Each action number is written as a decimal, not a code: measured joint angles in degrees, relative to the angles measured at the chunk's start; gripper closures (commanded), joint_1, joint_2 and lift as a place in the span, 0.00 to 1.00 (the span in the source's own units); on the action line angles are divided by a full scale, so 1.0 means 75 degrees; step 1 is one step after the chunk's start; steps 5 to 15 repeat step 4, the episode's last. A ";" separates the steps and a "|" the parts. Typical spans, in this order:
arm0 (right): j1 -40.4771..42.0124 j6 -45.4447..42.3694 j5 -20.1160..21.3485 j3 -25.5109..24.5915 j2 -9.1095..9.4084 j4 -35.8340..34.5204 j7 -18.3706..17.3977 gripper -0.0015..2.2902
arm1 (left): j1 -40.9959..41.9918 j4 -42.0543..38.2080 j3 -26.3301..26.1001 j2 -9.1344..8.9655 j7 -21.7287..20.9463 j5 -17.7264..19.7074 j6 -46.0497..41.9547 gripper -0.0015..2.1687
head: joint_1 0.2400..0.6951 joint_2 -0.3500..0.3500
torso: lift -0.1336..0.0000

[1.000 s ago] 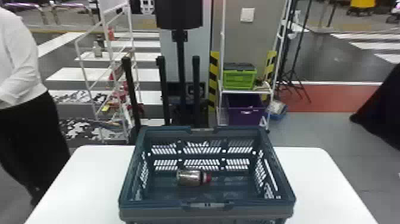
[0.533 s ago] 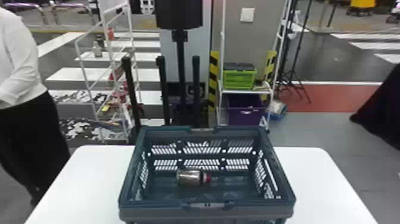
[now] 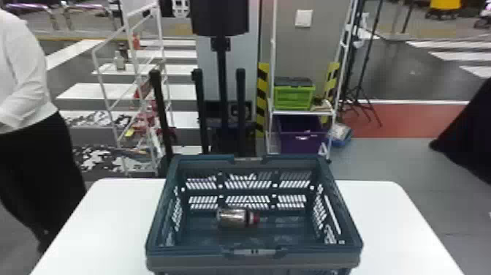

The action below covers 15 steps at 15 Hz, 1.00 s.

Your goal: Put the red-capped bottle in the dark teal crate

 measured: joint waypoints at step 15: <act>0.0005 -0.0017 0.0004 0.0021 -0.0038 0.0043 0.0000 0.07 | 0.0069 -0.0038 0.0010 0.0000 0.0019 0.0000 -0.0056 0.04 | 0.57 0.50 | 1.00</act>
